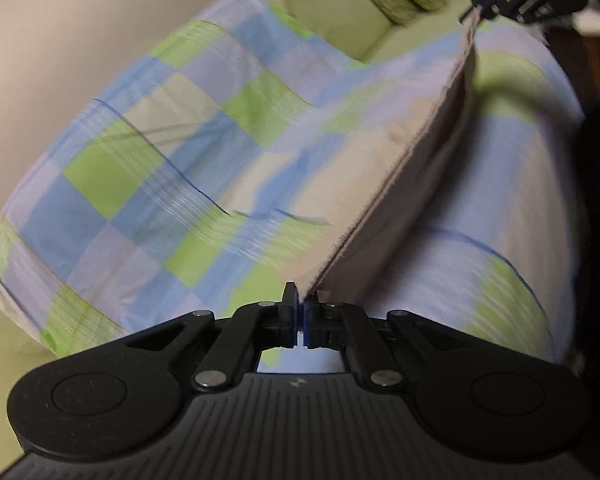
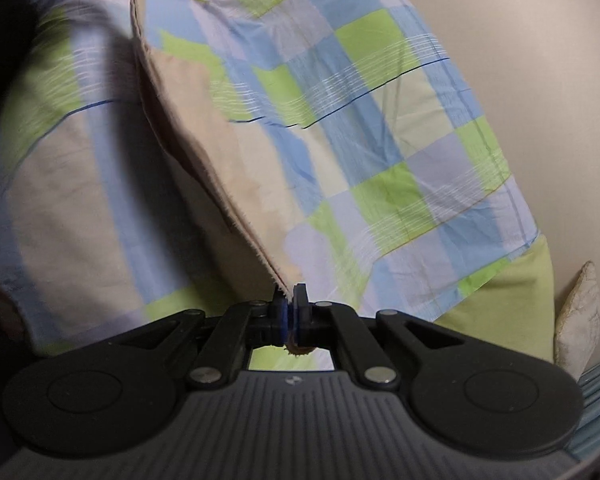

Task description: Fold clothes

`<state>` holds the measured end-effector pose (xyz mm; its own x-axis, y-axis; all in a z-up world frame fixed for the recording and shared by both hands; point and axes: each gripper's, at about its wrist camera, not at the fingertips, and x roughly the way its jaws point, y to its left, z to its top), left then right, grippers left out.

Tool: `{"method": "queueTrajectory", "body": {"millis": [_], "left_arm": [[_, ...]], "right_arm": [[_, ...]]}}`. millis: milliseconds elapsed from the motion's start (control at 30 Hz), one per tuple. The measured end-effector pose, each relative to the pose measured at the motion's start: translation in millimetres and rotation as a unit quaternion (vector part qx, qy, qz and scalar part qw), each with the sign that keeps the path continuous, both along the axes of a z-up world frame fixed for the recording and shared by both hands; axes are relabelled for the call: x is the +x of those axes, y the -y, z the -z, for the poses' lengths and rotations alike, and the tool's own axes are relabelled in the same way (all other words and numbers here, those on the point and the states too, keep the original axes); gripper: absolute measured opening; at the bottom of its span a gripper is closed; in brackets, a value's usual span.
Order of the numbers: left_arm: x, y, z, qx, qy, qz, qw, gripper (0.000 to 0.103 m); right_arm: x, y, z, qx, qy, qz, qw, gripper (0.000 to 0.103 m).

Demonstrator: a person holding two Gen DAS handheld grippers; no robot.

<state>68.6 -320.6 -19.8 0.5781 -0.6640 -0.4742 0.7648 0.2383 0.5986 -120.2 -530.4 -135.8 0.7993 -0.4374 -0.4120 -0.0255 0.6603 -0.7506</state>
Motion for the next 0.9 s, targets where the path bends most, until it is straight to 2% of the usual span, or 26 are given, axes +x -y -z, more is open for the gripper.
{"method": "queueTrajectory", "body": {"millis": [167, 233, 333, 400, 467, 533, 633, 700, 733, 800, 900], "left_arm": [[56, 36, -48, -0.056, 0.022, -0.023, 0.9979, 0.002], [74, 42, -76, -0.079, 0.053, -0.039, 0.9947, 0.002], [75, 34, -101, -0.099, 0.086, -0.051, 0.9901, 0.002], [67, 26, -100, -0.094, 0.086, -0.052, 0.9904, 0.002], [54, 19, -84, -0.070, 0.074, -0.049, 0.9935, 0.002], [35, 14, -49, -0.028, 0.053, -0.039, 0.9974, 0.002], [1, 9, 19, 0.039, 0.000, -0.023, 0.9990, 0.002], [-13, 9, 50, 0.066, -0.026, -0.020, 0.9973, 0.002], [-20, 9, 65, 0.079, -0.039, -0.019, 0.9959, 0.002], [-28, 8, 82, 0.089, -0.046, -0.022, 0.9947, 0.001], [-29, 6, 84, 0.071, -0.062, -0.037, 0.9949, 0.001]], "right_arm": [[58, 42, -40, -0.035, 0.040, 0.002, 0.999, 0.000], [77, 54, -58, -0.049, 0.067, 0.006, 0.996, 0.000], [97, 63, -88, -0.070, 0.123, 0.012, 0.990, 0.000], [97, 59, -101, -0.073, 0.159, 0.005, 0.985, 0.000], [91, 53, -88, -0.060, 0.150, -0.004, 0.987, 0.000], [87, 48, -73, -0.049, 0.135, -0.012, 0.990, 0.000], [72, 39, -21, -0.010, 0.082, -0.009, 0.997, 0.000], [57, 30, 23, 0.016, 0.038, -0.004, 0.999, 0.000], [53, 28, 32, 0.025, 0.026, -0.003, 0.999, 0.000], [42, 24, 65, 0.046, -0.017, -0.004, 0.999, 0.000], [29, 23, 85, 0.051, -0.046, -0.001, 0.998, 0.000]]}}
